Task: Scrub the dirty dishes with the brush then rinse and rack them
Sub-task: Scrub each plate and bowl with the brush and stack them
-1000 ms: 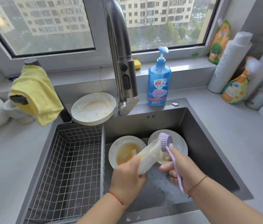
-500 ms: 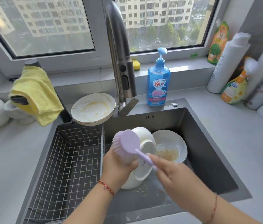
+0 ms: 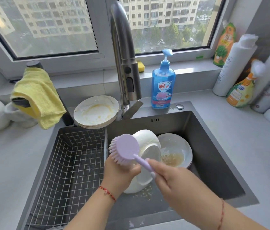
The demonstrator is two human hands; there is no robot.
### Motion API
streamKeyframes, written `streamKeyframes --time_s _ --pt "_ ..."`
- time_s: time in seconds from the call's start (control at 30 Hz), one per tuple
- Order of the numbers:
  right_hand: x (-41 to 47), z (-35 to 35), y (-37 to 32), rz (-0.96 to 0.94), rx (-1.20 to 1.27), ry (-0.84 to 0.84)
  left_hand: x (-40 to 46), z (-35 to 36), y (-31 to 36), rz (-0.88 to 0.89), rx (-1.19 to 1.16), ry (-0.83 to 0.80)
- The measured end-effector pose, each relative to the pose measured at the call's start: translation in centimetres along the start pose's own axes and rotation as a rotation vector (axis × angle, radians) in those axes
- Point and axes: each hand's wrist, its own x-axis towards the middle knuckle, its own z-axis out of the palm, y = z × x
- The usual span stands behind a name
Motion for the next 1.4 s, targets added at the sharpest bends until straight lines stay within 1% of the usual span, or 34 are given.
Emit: streamKeyframes --time_s 0.07,0.13,0.2,0.27,0.3,0.37,0.43,0.57,0.7,0.8,0.93,1.07,1.2,1.27,1.4 --pt "0.6 -0.6 0.1 0.006 0.000 -0.003 -0.1 -0.3 -0.1 -0.037 -0.021 -0.006" --pt "1.5 -1.4 1.0 0.062 0.035 0.021 -0.2 -0.6 -0.2 -0.131 -0.133 -0.031" --pt "2.5 -2.1 2.4 0.166 0.091 0.057 -0.3 -1.0 -0.3 -0.151 -0.151 -0.062" --pt "3.8 -2.0 4.6 0.295 0.175 0.084 -0.3 -1.4 -0.5 -0.176 -0.196 -0.054" --pt "4.3 -1.7 5.8 0.373 0.268 0.101 -0.2 -1.6 -0.7 -0.186 -0.222 -0.039" --pt "4.9 -0.8 7.2 0.511 0.543 0.138 -0.2 -1.8 -0.8 -0.196 -0.274 -0.006" --pt "5.1 0.8 7.9 0.568 0.758 0.183 -0.2 -1.9 -0.5 -0.203 -0.340 0.025" --pt "5.5 3.5 7.9 0.626 0.957 0.232 0.0 -1.8 0.2 -0.242 -0.504 0.078" --pt "5.9 4.1 7.5 0.578 1.123 0.183 -0.1 -1.7 0.7 -0.247 -0.668 0.081" --pt "6.0 4.2 7.3 0.526 1.213 0.172 -0.1 -1.6 1.0 -0.235 -0.718 0.059" --pt "6.0 3.5 7.5 0.491 1.148 0.194 0.3 -2.3 0.9 -0.251 -0.694 -0.007" --pt "6.3 1.2 8.1 0.338 0.883 0.115 1.5 -3.8 1.3 -0.243 -0.453 -0.105" --pt "7.1 -1.1 8.0 0.173 0.476 0.102 2.1 -4.7 2.2 -0.178 -0.251 -0.295" --pt "7.3 -1.7 7.7 0.132 0.384 0.091 2.1 -4.8 2.6 -0.129 -0.178 -0.336" --pt "6.8 -2.0 6.8 0.069 0.274 0.106 1.7 -4.5 3.3 -0.020 -0.036 -0.339"
